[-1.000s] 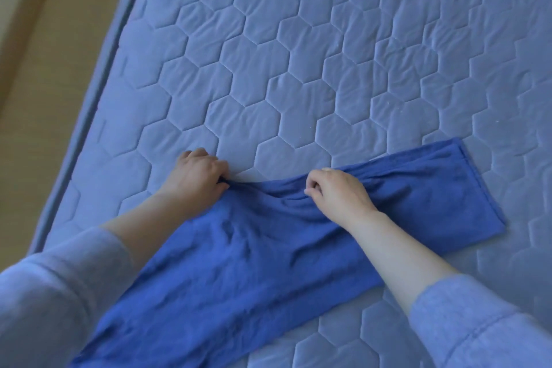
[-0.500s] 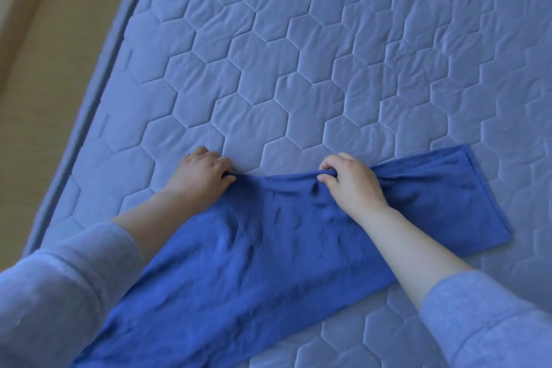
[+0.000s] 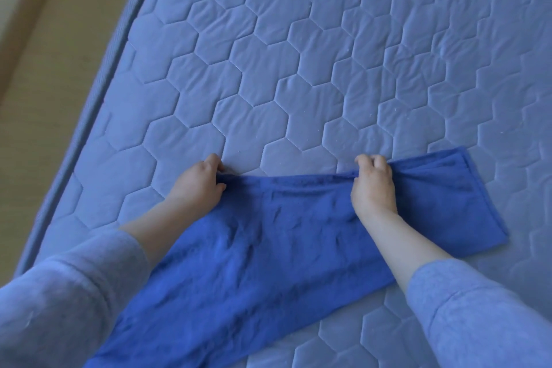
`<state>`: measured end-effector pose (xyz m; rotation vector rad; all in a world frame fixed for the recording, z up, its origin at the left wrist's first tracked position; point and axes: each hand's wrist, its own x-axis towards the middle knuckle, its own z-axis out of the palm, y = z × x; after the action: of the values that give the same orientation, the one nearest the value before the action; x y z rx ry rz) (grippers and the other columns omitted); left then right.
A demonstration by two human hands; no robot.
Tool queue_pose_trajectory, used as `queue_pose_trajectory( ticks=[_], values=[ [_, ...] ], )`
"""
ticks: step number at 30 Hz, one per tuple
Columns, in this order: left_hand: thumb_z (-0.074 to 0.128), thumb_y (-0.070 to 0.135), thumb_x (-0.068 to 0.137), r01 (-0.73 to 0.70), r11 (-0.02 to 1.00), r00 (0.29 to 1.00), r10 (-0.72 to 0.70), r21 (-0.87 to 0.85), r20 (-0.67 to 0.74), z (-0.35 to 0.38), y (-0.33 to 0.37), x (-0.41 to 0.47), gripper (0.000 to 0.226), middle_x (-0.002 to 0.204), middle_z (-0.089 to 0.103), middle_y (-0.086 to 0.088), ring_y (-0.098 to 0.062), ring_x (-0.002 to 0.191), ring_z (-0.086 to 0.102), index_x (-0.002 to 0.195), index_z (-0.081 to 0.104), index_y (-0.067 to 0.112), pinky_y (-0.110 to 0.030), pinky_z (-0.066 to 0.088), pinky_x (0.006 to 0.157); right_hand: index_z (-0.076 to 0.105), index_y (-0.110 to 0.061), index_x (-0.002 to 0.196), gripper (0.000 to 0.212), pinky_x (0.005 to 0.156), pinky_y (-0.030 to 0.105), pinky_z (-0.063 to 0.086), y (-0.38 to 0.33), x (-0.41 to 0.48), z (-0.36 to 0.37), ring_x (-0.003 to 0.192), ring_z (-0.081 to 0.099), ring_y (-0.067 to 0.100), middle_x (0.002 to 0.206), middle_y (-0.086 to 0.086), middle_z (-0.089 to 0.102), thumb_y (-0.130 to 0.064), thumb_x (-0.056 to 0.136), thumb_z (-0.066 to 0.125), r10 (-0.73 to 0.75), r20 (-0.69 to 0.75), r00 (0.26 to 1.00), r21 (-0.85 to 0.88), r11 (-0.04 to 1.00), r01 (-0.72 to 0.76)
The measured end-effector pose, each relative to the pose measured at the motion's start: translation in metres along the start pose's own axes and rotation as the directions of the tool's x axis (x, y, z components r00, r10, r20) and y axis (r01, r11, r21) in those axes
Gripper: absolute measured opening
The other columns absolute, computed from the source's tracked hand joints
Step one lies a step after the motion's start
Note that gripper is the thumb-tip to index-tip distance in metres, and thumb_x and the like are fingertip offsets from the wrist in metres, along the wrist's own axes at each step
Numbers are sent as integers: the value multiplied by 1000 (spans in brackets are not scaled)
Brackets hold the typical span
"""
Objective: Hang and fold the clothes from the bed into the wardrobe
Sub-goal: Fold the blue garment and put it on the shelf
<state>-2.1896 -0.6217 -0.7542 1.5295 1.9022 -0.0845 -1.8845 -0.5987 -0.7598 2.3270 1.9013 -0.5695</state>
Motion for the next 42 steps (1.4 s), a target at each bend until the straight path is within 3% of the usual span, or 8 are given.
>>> queue_pose_trajectory(
  ticks=[6, 13, 18, 24, 29, 33, 37, 42],
  values=[
    [54, 22, 94, -67, 996, 997, 70, 66, -46, 8, 14, -6, 25, 120, 54, -11, -33, 103, 55, 116, 49, 10, -38, 44, 79, 59, -12, 113, 32, 91, 37, 35, 29, 16, -12, 109, 49, 30, 113, 9, 56, 4, 88, 46, -97, -50, 994, -260, 962, 81],
    [53, 26, 93, -102, 985, 991, 113, 142, -66, 14, 37, 1, 24, 111, 55, -8, -30, 102, 51, 110, 51, 10, -38, 42, 84, 48, -8, 112, 32, 60, 35, 35, 49, 28, -28, 98, 57, 34, 116, 14, 48, 7, 84, 52, 17, -61, 998, -336, 941, -37],
    [50, 31, 95, -188, 965, 981, 194, 184, -15, 21, 64, 7, 23, 111, 55, -5, -28, 104, 51, 110, 52, 13, -38, 43, 86, 56, -11, 111, 26, 62, 32, 38, 82, 38, -37, 91, 62, 33, 117, 11, 53, 3, 90, 47, 54, 40, 998, -379, 925, -34],
    [49, 25, 97, -243, 939, 967, 253, 242, -12, 27, 75, 18, 12, 104, 57, -2, -27, 98, 52, 98, 56, 16, -36, 41, 80, 56, -7, 101, 16, 59, 34, 35, 99, 56, -46, 87, 60, 38, 106, 16, 61, -8, 98, 41, -24, -55, 998, -260, 966, 9],
    [48, 21, 96, -196, 962, 973, 214, 188, -82, 32, 72, 23, 9, 99, 57, -4, -29, 94, 52, 94, 53, 14, -31, 31, 72, 55, -2, 114, 26, 68, 37, 41, 100, 69, -44, 100, 60, 40, 122, 21, 52, 5, 93, 42, 184, -77, 980, -211, 958, -196],
    [57, 22, 90, -237, 966, 966, 246, 107, -83, 27, 69, 17, 13, 100, 57, -1, -27, 95, 53, 100, 57, 14, -32, 37, 74, 50, -1, 124, 32, 84, 44, 44, 91, 62, -43, 111, 49, 42, 132, 23, 39, 5, 93, 46, 296, -144, 944, -12, 953, -301],
    [61, 16, 88, -250, 968, 950, 252, 36, -186, 18, 60, -5, 21, 107, 59, -5, -30, 103, 52, 108, 61, 10, -36, 42, 84, 48, -11, 133, 45, 87, 43, 44, 55, 23, -37, 122, 42, 35, 142, 12, 38, 1, 90, 52, 65, -194, 979, 34, 998, -60],
    [66, 10, 84, -161, 987, 948, 148, -23, -282, 6, 19, -54, 25, 108, 61, -9, -33, 100, 54, 109, 62, 7, -36, 41, 85, 52, -15, 131, 39, 86, 35, 44, -17, -60, -14, 119, 51, 24, 132, 2, 49, -11, 92, 53, -193, 26, 981, 210, 960, 184]
  ],
)
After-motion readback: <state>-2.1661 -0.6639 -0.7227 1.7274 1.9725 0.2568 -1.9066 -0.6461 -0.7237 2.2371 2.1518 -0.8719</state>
